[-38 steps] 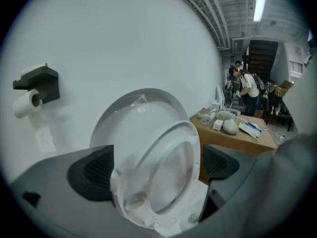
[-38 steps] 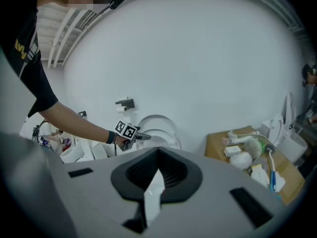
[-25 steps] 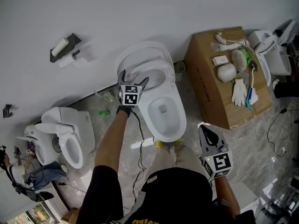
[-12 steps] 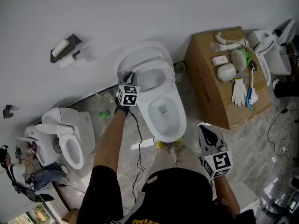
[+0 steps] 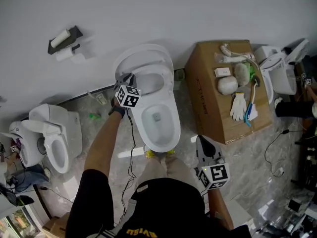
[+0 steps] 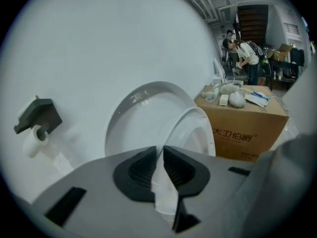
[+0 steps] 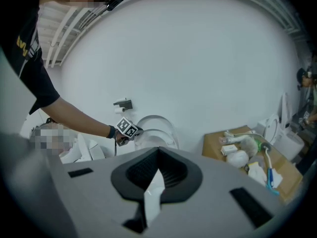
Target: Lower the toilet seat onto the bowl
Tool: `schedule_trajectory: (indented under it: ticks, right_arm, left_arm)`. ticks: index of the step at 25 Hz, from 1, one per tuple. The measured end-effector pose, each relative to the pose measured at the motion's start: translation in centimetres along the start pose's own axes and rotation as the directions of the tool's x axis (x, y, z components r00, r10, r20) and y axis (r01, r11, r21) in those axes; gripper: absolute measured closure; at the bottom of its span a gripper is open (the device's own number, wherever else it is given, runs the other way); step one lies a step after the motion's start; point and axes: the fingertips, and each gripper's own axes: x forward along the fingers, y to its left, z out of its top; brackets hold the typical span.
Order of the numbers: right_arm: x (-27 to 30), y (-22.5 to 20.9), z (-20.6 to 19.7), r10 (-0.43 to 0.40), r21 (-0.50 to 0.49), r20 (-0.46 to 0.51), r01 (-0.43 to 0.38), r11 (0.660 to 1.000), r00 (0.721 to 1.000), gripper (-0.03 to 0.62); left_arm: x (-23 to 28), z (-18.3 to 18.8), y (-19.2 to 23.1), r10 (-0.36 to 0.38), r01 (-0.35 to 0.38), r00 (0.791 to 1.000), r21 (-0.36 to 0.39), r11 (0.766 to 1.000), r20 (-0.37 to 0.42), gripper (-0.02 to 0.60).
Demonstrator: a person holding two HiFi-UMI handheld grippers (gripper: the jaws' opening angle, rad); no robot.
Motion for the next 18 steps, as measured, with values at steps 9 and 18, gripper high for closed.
schedule_trajectory:
  ticks: [9,18]
  right_arm:
    - [-0.1,-0.4,1.2,-0.007,-0.025,0.008,0.007,1.000,1.000,0.602]
    - [0.9,0.4,1.2,0.019,-0.013,0.008,-0.019,1.000,1.000,0.602]
  left_arm:
    - [-0.4,-0.2,-0.4,0.003,-0.003,1.000,-0.032,0.999,-0.007,0.529]
    - [-0.8,-0.3,-0.7,0.014,-0.014,1.000,-0.031,0.999,-0.009,0.531]
